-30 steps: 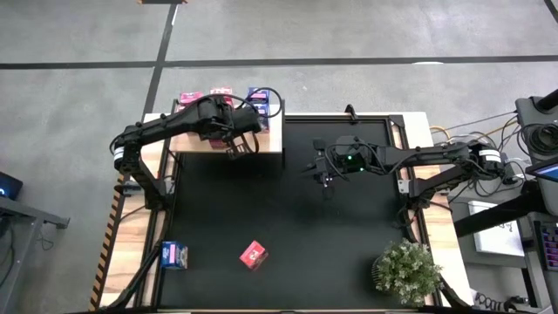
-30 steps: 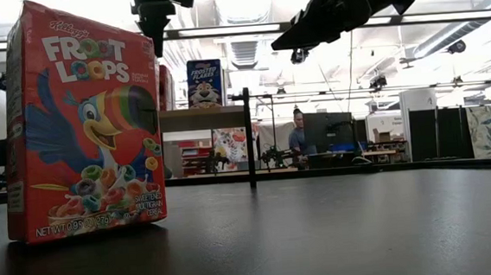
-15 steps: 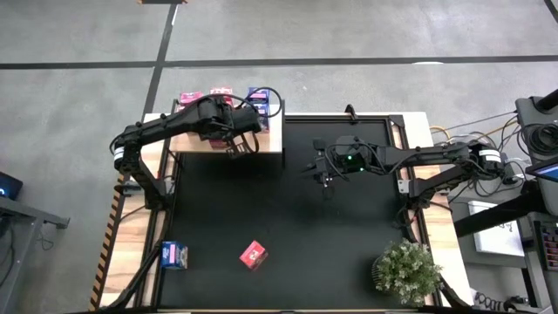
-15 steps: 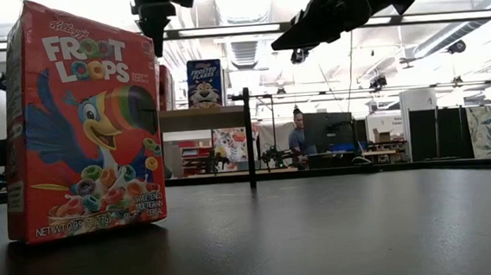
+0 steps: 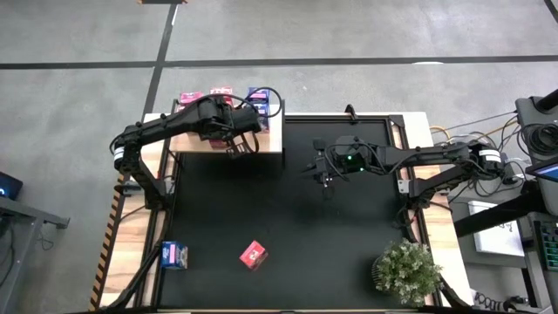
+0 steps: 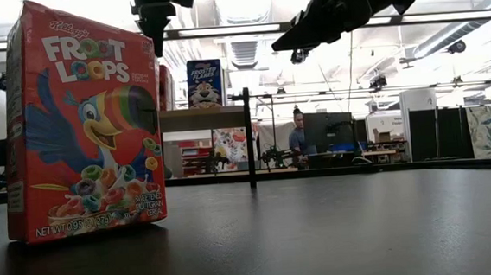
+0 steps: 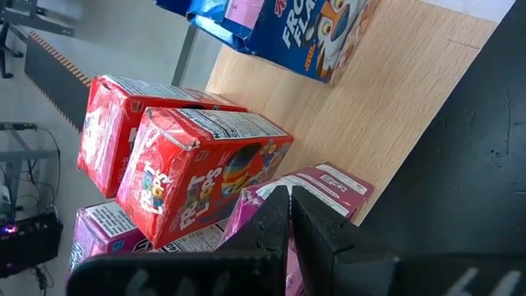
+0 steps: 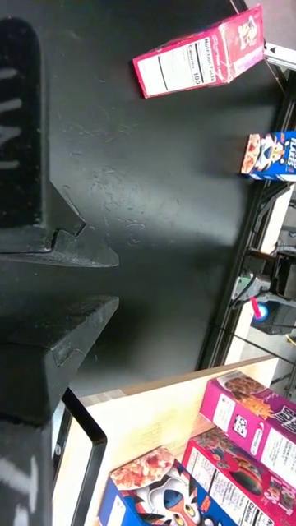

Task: Stack cereal on shelf
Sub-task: Align the purple cereal box with the other purple cereal box on the shelf

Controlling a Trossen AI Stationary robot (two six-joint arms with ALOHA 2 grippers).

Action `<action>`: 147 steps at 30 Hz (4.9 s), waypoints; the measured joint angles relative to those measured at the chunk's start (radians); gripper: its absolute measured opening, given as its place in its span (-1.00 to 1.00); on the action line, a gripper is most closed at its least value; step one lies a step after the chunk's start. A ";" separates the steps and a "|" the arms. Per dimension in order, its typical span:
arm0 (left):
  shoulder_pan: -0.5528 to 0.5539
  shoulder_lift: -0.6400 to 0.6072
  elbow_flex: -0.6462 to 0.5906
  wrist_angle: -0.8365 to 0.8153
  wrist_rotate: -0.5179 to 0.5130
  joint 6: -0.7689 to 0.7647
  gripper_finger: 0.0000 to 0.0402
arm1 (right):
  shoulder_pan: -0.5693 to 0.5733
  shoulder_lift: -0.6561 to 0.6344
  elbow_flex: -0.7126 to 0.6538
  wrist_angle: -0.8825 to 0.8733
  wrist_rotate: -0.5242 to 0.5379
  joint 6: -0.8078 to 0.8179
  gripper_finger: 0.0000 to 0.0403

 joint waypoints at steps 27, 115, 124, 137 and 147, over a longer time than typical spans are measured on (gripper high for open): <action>-0.016 -0.013 0.000 0.173 0.133 0.106 -1.00 | 0.000 0.000 0.000 -0.002 0.000 0.000 -0.71; 0.099 -0.050 0.009 0.063 0.414 0.418 -1.00 | 0.000 0.000 0.000 -0.002 0.000 0.011 -0.71; 0.181 -0.051 -0.019 0.090 0.412 0.488 -1.00 | 0.000 0.000 0.000 -0.002 0.000 0.011 -0.71; 0.235 -0.052 -0.072 0.084 0.408 0.484 -1.00 | 0.000 0.000 0.000 -0.003 0.000 0.026 -0.71; 0.269 -0.057 -0.072 0.045 0.386 0.432 -1.00 | 0.000 0.000 0.000 -0.003 0.000 0.027 -0.71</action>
